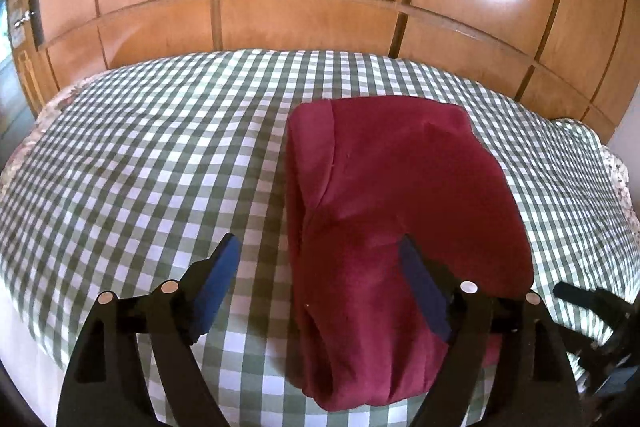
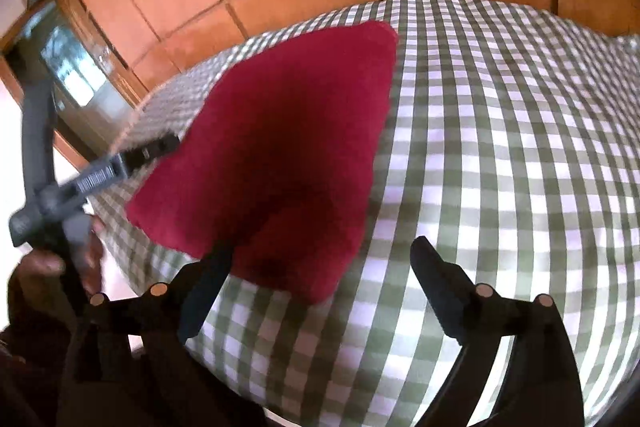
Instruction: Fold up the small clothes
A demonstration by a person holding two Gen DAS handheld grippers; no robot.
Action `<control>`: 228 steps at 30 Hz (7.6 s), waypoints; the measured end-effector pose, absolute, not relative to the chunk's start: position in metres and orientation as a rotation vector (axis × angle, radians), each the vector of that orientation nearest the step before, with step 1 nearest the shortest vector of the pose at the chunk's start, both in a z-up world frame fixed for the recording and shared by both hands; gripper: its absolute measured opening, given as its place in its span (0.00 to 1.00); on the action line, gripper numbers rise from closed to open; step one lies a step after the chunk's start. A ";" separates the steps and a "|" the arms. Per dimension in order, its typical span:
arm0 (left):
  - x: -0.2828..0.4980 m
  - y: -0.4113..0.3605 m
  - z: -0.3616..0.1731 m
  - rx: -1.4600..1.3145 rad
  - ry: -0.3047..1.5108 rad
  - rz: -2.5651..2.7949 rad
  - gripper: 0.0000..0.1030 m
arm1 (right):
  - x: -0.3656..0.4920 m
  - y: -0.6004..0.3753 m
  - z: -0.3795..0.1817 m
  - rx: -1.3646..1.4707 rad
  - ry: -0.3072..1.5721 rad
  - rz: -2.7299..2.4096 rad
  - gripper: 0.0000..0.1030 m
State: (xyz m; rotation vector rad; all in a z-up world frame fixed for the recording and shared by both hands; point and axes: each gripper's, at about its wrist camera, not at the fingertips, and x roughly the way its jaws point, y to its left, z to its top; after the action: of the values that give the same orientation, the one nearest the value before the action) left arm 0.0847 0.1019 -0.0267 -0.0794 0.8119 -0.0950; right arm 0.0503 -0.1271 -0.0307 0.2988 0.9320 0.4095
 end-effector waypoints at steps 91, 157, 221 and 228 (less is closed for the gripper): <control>0.148 -0.183 -0.065 0.091 0.937 -0.663 0.57 | 0.030 -0.263 -0.053 0.431 0.846 -0.120 0.29; 0.017 -0.098 -0.009 0.097 0.687 -0.348 0.96 | -0.025 -0.220 -0.015 0.255 0.652 -0.621 0.98; 0.014 -0.084 -0.008 0.075 0.683 -0.368 0.96 | -0.018 -0.208 -0.021 0.257 0.673 -0.573 0.98; 0.011 -0.084 -0.008 0.091 0.665 -0.378 0.96 | -0.018 -0.208 -0.022 0.260 0.674 -0.573 0.98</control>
State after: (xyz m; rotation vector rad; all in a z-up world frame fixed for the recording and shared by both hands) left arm 0.0113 -0.0844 -0.0078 0.0914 0.6646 -0.3779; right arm -0.0181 -0.2083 -0.0221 0.2604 0.6739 -0.5729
